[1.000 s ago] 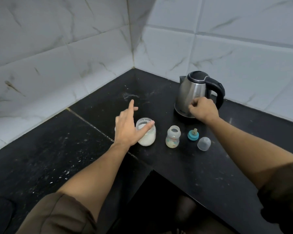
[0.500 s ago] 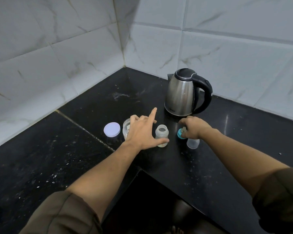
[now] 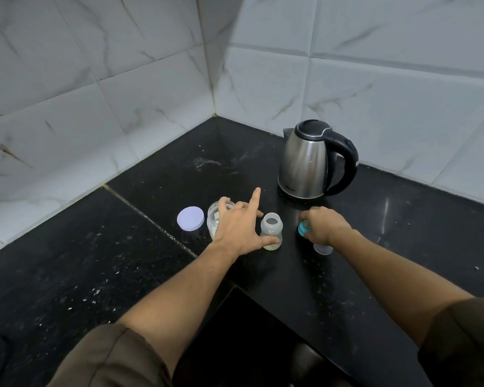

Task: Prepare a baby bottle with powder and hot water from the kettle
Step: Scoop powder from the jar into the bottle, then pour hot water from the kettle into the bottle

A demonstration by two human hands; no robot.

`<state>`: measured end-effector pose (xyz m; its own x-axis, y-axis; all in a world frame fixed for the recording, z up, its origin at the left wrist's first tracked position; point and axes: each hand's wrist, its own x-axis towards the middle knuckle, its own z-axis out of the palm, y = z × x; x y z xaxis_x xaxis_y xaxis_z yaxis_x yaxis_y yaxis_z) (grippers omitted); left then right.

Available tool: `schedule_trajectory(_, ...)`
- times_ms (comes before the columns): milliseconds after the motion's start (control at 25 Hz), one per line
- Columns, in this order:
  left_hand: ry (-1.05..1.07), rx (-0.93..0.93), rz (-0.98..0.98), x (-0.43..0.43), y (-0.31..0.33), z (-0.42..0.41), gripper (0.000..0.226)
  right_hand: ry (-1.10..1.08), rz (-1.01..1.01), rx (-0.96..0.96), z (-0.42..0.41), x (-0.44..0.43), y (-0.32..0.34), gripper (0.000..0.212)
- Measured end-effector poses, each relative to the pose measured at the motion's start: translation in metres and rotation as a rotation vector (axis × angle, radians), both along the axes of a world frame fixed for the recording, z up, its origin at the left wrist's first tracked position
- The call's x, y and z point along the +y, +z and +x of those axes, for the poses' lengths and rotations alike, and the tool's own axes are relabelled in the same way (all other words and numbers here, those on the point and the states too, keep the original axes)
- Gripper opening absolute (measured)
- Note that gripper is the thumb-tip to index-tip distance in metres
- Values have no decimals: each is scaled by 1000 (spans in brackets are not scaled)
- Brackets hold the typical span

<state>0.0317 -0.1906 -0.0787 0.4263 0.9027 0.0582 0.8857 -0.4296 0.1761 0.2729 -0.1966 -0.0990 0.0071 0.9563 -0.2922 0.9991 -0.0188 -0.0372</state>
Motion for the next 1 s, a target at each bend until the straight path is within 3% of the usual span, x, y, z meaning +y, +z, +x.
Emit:
schedule_trajectory(160, -11, 9, 18, -4, 3, 3, 120, -8, -18, -19, 0, -1, 7, 49)
schedule_trajectory(320, -5, -10, -4, -6, 4, 2, 121, -9, 33, 93, 4, 1, 29, 74)
schedule_trajectory(480, -2, -19, -11, -5, 9, 7, 124, -80, 741, 322, 18, 12, 61, 49)
schedule_trajectory(560, -2, -18, -7, -5, 11, 10, 121, -221, 990, 360, 26, 23, 76, 42)
schedule_trajectory(640, 6, -29, 4, -5, 13, 12, 115, -414, 928, 398, 37, 36, 86, 49)
schedule_trajectory(800, 90, -150, -41, 1, 15, 18, 113, -613, 551, 644, 55, 54, 91, 62)
schedule_trajectory(1000, 114, -199, -53, 13, 18, 33, 114, -618, 552, 686, 63, 62, 95, 64)
